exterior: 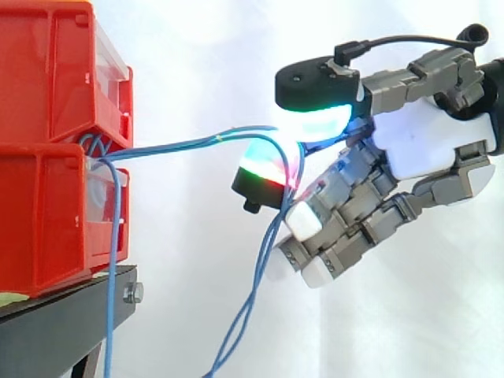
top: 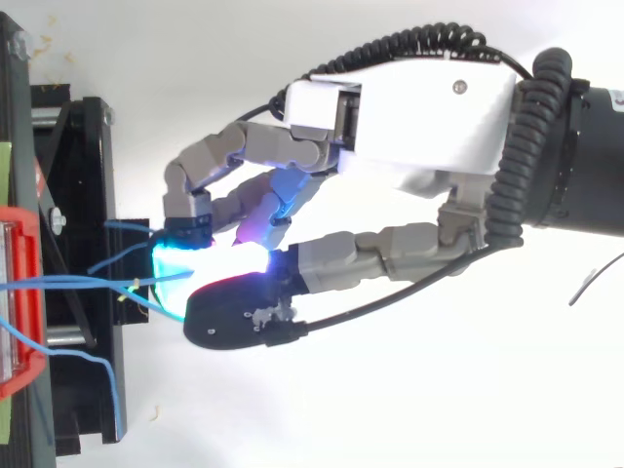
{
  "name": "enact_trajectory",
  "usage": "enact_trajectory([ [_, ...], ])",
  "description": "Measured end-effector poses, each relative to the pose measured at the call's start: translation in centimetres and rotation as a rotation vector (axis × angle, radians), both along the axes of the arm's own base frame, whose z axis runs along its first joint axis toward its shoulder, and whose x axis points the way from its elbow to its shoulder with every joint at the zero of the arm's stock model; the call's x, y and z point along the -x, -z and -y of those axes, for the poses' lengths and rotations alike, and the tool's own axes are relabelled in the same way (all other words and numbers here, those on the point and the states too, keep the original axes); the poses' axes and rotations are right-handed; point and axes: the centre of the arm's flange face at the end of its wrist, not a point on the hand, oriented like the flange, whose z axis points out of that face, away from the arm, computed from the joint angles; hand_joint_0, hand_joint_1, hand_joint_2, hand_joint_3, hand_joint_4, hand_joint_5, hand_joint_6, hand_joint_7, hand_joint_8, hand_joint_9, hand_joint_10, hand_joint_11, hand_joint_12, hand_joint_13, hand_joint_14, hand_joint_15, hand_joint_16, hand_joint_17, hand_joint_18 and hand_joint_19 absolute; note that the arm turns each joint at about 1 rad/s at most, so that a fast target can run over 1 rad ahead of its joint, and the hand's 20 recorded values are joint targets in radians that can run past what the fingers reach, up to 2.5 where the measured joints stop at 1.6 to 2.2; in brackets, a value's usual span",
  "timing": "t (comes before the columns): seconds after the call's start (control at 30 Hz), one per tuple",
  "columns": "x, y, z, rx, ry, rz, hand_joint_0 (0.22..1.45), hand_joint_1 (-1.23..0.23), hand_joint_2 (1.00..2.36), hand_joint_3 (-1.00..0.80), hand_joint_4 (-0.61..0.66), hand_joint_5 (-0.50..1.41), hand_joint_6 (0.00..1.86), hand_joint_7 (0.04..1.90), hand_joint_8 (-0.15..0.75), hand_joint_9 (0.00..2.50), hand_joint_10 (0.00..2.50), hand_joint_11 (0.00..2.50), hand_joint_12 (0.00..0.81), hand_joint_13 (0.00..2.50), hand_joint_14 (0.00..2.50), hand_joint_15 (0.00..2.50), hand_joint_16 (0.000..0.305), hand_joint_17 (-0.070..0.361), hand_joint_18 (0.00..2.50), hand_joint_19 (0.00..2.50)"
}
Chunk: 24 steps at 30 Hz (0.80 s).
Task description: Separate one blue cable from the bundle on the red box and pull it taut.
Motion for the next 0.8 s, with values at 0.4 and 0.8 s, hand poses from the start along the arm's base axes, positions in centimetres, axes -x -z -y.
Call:
enact_trajectory([
  [0.4, 1.6, -1.1, 0.2, 0.013, 0.006, -0.073, 0.48, -0.74, 1.59, -0.12, -0.08, -0.04, 0.85, 1.19, 0.228, 0.38, 0.0, 0.0, 0.476, 0.42, 0.0, 0.07, 0.068, 0.154, 0.35, 0.2],
  [0.8, 2.6, -2.7, 0.5, 0.018, 0.023, -0.084, 0.5, -0.76, 1.48, -0.1, -0.05, -0.04, 0.85, 1.18, 0.259, 0.57, 0.0, 0.0, 0.463, 0.46, 0.0, 0.1, 0.069, 0.156, 0.31, 0.24],
])
